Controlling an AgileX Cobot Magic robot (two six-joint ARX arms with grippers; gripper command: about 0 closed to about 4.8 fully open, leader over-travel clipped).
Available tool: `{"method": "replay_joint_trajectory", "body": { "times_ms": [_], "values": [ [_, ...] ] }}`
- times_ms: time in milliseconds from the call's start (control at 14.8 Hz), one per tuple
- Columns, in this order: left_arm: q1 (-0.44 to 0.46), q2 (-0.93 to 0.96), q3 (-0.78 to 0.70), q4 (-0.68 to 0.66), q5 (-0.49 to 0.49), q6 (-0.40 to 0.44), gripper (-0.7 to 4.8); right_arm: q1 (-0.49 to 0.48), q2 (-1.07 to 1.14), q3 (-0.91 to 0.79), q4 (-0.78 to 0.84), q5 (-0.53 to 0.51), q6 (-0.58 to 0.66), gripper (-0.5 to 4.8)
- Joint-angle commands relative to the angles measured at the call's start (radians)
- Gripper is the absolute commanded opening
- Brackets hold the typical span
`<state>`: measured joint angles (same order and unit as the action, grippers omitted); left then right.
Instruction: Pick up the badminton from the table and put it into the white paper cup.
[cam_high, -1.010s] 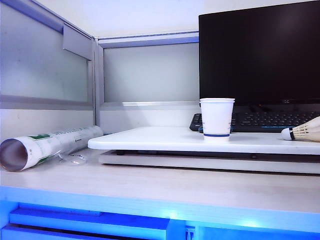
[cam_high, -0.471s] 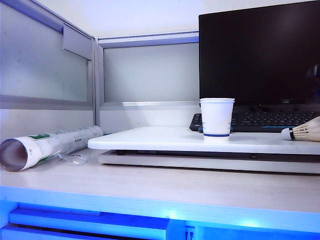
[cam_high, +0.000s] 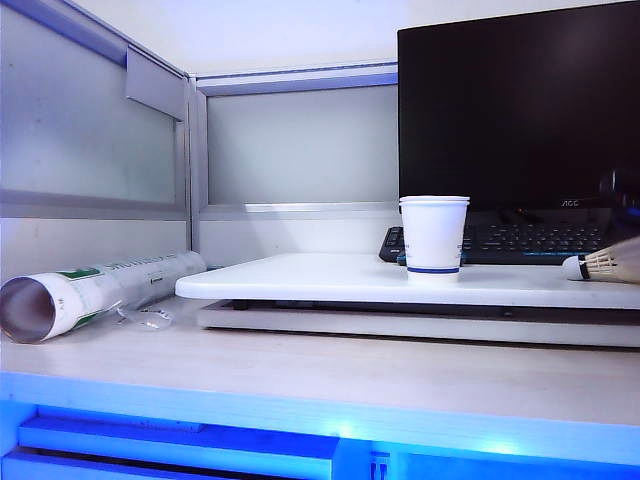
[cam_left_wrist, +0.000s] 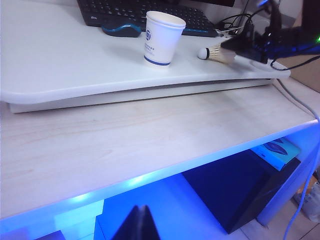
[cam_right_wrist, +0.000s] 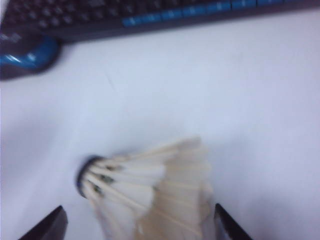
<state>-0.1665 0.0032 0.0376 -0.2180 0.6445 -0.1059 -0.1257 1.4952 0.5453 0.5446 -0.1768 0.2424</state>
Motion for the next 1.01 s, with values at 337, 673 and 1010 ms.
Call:
{"method": "replay_joint_trajectory", "body": {
  "times_ms": [337,673,1010],
  "values": [
    [0.001,0.000,-0.002,-0.021,-0.005,0.001,-0.05,0.002,0.058,0.006,0.109,-0.001,0.005,1.94],
    [0.001,0.000,-0.002,-0.021,-0.005,0.001,-0.05,0.002,0.058,0.010,0.119,0.000,0.005,1.22],
    [0.001,0.000,-0.002,-0.021,-0.005,0.001,-0.05,0.002,0.058,0.010,0.120,0.001,0.004,0.89]
  ]
}}
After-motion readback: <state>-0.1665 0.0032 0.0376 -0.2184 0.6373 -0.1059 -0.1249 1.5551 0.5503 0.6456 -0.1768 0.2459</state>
